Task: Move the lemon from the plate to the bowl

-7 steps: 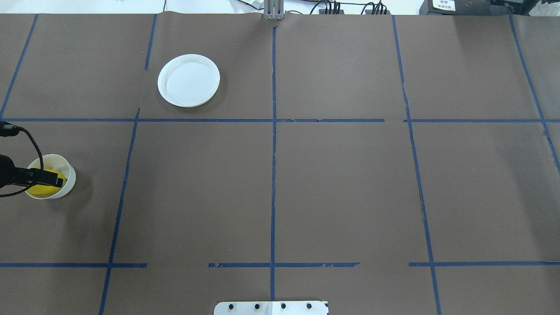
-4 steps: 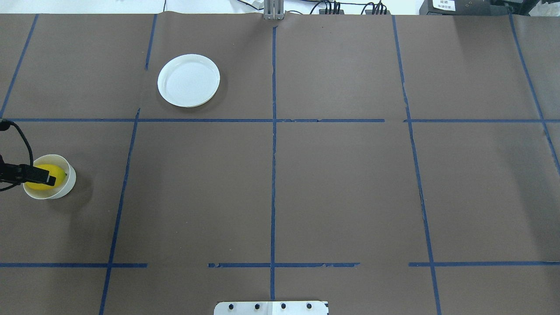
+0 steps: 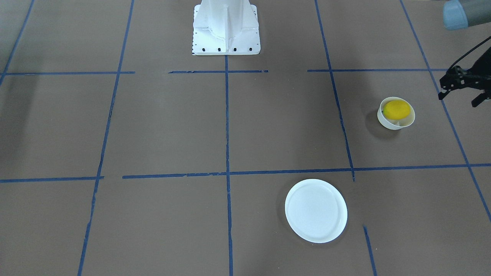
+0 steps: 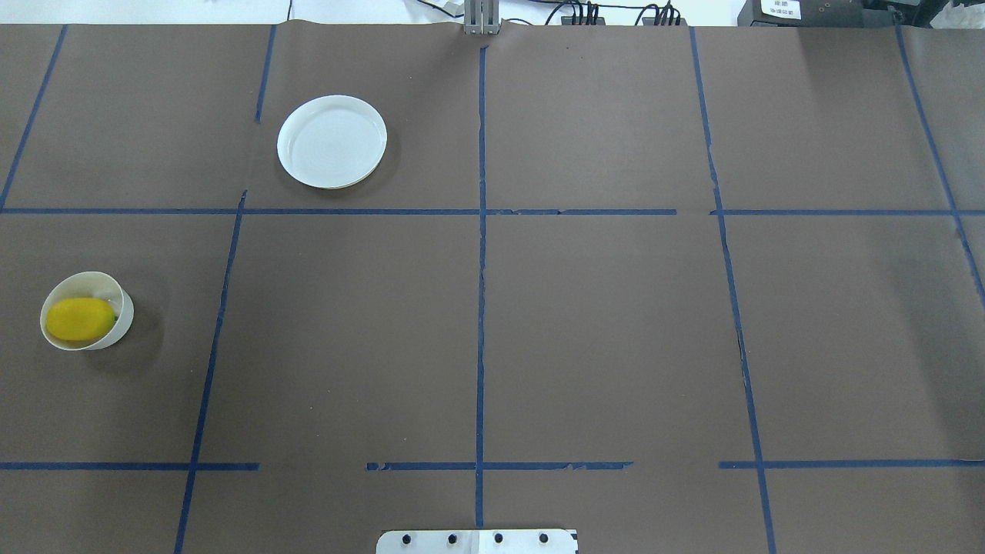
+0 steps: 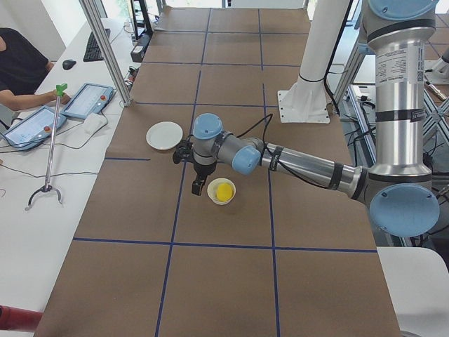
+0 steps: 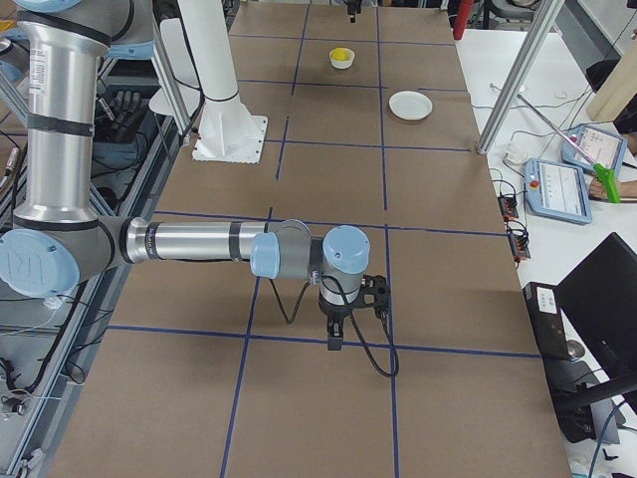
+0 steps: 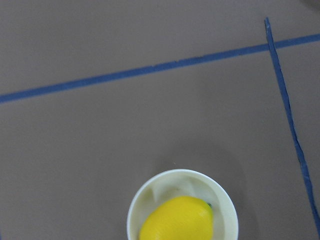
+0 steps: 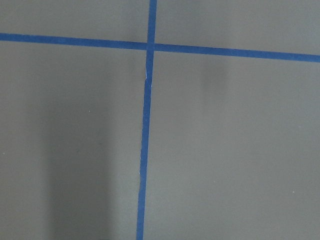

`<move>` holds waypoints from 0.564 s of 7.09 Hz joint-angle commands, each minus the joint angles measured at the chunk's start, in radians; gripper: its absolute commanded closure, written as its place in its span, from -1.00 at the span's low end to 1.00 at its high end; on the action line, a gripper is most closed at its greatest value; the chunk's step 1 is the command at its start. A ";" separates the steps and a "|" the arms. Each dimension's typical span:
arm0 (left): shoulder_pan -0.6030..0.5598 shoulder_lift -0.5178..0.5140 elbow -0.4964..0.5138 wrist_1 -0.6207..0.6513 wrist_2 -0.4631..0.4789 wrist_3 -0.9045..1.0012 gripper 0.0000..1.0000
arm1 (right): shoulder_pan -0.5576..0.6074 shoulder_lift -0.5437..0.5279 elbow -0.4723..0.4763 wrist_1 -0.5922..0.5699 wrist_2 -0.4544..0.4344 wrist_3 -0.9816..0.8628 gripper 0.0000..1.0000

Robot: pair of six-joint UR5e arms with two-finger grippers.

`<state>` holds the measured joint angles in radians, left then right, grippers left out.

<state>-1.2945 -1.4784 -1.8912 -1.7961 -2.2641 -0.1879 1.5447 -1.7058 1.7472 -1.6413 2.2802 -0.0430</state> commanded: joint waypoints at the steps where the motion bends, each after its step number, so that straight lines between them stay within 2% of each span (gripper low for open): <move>1: -0.136 0.016 0.065 0.026 -0.008 0.076 -1.00 | 0.000 0.000 0.000 0.000 -0.001 0.000 -1.00; 2: -0.220 0.044 0.095 0.070 -0.008 0.135 -1.00 | 0.000 0.000 0.000 0.000 -0.001 0.000 -1.00; 3: -0.299 0.044 0.131 0.166 -0.008 0.321 -1.00 | 0.000 0.000 0.000 0.000 0.001 0.000 -1.00; 4: -0.349 0.040 0.176 0.249 -0.009 0.391 -1.00 | 0.000 0.000 0.000 0.000 -0.001 0.000 -1.00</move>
<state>-1.5640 -1.4394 -1.7684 -1.6503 -2.2719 0.0774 1.5447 -1.7058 1.7473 -1.6414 2.2802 -0.0429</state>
